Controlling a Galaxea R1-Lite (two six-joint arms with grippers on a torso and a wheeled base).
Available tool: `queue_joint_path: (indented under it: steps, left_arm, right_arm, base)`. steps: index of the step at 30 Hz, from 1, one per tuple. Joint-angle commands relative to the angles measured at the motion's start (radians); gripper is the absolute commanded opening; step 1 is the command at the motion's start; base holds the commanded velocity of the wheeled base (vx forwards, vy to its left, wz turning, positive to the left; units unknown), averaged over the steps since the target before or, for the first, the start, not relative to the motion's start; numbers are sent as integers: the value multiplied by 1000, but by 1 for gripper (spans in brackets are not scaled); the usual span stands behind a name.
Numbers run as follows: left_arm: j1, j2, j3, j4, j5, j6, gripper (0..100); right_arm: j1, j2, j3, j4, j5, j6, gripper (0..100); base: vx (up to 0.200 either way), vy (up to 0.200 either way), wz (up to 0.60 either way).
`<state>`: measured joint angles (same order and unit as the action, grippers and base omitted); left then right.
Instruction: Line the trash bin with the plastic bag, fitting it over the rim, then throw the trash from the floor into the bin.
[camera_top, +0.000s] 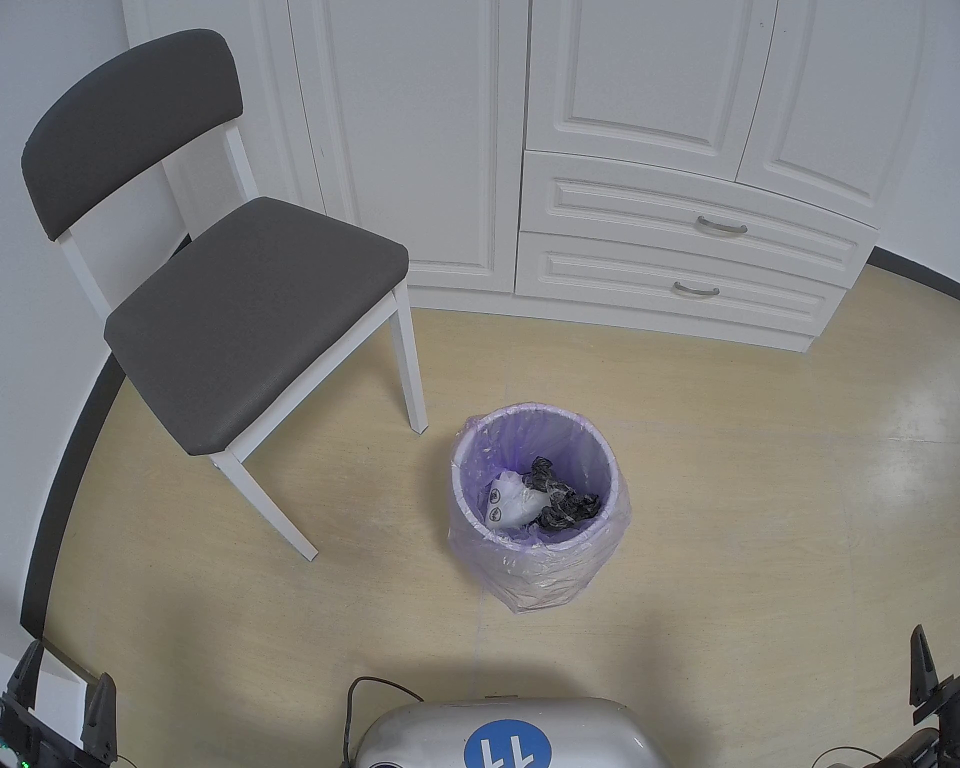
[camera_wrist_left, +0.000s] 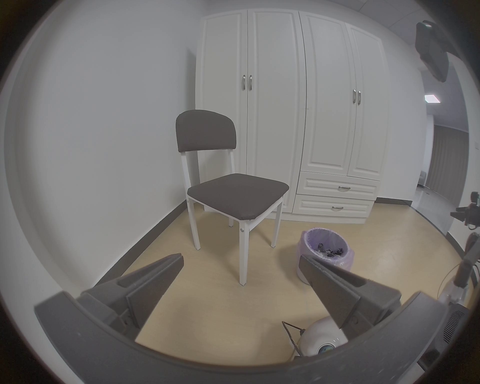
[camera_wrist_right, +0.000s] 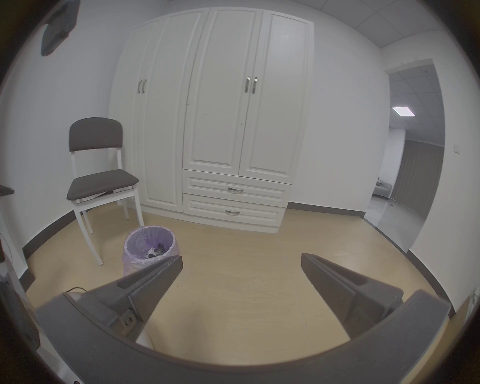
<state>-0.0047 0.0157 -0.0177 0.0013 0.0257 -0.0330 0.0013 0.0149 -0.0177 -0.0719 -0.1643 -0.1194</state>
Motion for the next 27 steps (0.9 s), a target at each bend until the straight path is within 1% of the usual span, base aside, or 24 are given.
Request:
queue_joint_path:
  steps: [1,5,11,12,14,15,19,21,23,24,25,26,27]
  left_arm:
    - [0,-11,18,-1,0,-2,100]
    - [0,-13,18,-1,0,-2,100]
    - [0,-13,18,-1,0,-2,100]
    - [0,-13,18,-1,0,-4,100]
    - [0,-13,18,-1,0,-4,100]
    - [0,-11,18,-1,0,-4,100]
    - [0,-13,18,-1,0,-4,100]
    - [0,-13,18,-1,0,-4,100]
    - [0,-13,18,-1,0,-4,100]
    - [0,-13,18,-1,0,-4,100]
    - [0,-13,18,-1,0,-4,100]
    - [0,-13,18,-1,0,-2,100]
    - [0,-13,18,-1,0,-4,100]
  right_arm:
    - [0,-15,18,0,9,-14,100]
    - [0,-15,18,0,11,-23,100]
    - [0,-15,18,0,11,-68,100]
    - [0,-15,18,0,14,-86,100]
    - [0,-15,18,0,20,-92,100]
    - [0,-15,18,0,37,-98,100]
    - [0,-15,18,1,48,-103,100]
    - [0,-15,18,1,66,-97,100]
    - [0,-15,18,4,98,-86,100]
    - [0,-15,18,7,167,-59,100]
    - [0,-15,18,7,167,-59,100]
    - [0,-15,18,12,246,-48,100]
    - [0,-15,18,12,265,-46,100]
  base:
    - [0,0,0]
    - [0,0,0]
    - [0,0,0]
    - [0,0,0]
    - [0,0,0]
    - [0,0,0]
    - [0,0,0]
    - [0,0,0]
    - [0,0,0]
    - [0,0,0]
    - [0,0,0]
    - [0,0,0]
    - [0,0,0]
